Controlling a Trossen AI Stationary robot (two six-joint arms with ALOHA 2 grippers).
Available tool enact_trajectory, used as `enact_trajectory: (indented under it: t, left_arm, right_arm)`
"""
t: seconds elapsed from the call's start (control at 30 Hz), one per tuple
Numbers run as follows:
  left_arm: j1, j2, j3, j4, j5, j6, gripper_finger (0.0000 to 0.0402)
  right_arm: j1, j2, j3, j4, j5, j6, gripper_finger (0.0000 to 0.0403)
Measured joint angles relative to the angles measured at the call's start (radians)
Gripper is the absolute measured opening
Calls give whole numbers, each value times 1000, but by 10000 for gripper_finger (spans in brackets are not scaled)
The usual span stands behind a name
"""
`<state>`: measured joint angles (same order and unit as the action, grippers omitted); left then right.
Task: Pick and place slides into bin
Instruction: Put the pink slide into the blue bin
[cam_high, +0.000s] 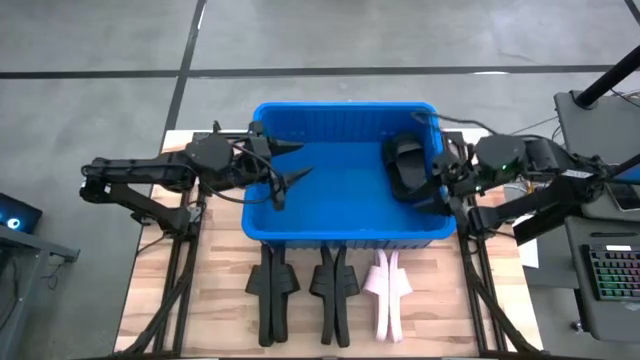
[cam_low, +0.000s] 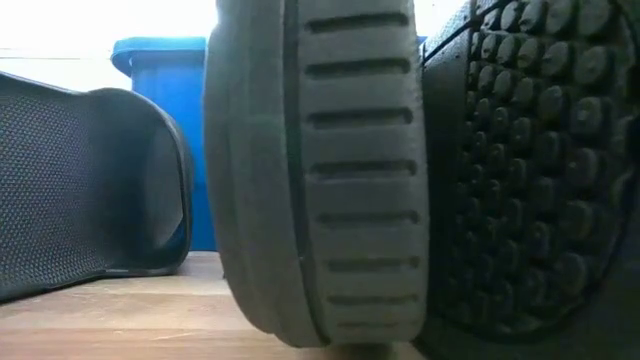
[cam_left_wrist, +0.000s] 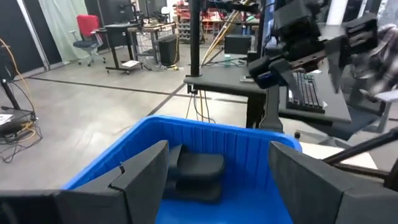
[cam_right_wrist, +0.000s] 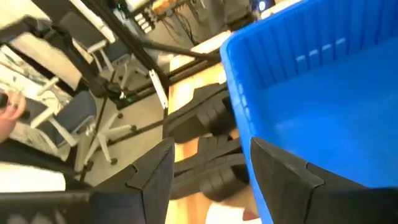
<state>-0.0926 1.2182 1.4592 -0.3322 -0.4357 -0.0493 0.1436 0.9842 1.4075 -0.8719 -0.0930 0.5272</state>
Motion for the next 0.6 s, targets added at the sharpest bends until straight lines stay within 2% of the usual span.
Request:
enact_trajectory:
  t: [0.23,0.43,0.6]
  left_arm:
    - [-13,-30,-9,-48,18,0,259]
    - [-20,-58,-8,-72,20,6,259]
    - [-20,-56,-11,-87,20,5,259]
  right_arm:
    - [183,92,37,0,141,97,201]
    - [343,182,47,-14,220,186,201]
    - [445,254,47,-104,255,328,201]
